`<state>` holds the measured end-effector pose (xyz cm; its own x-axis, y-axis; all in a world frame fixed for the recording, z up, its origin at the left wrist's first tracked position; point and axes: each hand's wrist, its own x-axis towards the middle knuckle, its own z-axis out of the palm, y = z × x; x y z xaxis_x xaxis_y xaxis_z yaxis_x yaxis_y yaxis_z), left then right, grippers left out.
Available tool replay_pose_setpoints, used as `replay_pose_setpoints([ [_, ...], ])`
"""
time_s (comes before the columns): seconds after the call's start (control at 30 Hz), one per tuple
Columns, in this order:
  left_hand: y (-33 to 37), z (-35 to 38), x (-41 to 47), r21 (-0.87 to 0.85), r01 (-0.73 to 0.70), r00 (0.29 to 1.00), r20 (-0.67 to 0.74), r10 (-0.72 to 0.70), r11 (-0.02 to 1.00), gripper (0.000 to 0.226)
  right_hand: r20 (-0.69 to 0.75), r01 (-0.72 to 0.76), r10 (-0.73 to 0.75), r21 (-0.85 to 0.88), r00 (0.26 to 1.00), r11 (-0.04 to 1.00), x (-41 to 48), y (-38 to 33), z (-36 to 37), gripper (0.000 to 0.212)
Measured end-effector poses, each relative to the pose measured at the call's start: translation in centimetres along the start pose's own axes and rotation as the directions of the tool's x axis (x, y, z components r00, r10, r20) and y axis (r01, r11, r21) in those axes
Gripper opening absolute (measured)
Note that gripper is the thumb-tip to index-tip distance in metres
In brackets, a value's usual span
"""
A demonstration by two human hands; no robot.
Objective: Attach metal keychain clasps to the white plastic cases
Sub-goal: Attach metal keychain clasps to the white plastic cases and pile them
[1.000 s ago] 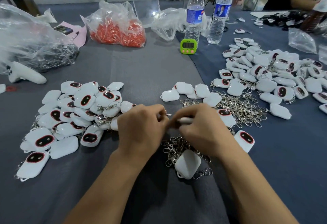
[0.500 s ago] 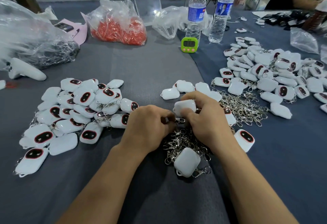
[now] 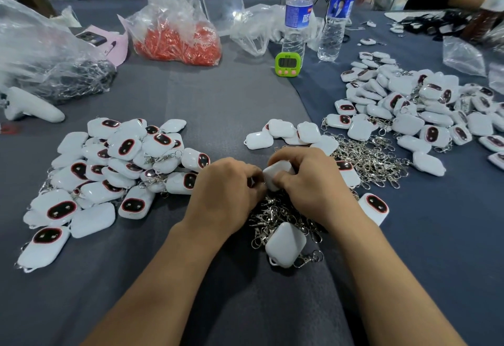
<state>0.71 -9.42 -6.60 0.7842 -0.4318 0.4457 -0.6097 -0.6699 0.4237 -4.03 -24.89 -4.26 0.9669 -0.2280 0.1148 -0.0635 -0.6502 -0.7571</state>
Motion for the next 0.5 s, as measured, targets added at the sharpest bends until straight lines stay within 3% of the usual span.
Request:
replay_pose_setpoints([
  [0.17, 0.2, 0.1, -0.3, 0.028, -0.055, 0.997, -0.05, 0.056, 0.998, 0.005, -0.023, -0.093, 0.095, 0.09, 0.995, 0.992, 0.1, 0.2, 0.3, 0.018],
  [0.27, 0.1, -0.4, -0.1, -0.19, -0.008, 0.993, -0.114, -0.014, 0.982, 0.01, 0.028, -0.252, 0.264, 0.414, 0.964, 0.875, 0.3, 0.1, 0.1, 0.023],
  [0.33, 0.0, -0.7, 0.1, -0.387, 0.081, 0.991, -0.068, -0.116, 0.919, 0.02, 0.109, -0.299, 0.293, 0.582, 0.95, 0.756, 0.3, 0.0, -0.2, 0.024],
  [0.5, -0.1, -0.9, 0.5, -0.614, 0.183, 0.982, 0.074, -0.175, 0.768, 0.018, 0.208, -0.317, 0.247, 0.747, 0.946, 0.585, 0.0, -0.3, -1.1, 0.034],
])
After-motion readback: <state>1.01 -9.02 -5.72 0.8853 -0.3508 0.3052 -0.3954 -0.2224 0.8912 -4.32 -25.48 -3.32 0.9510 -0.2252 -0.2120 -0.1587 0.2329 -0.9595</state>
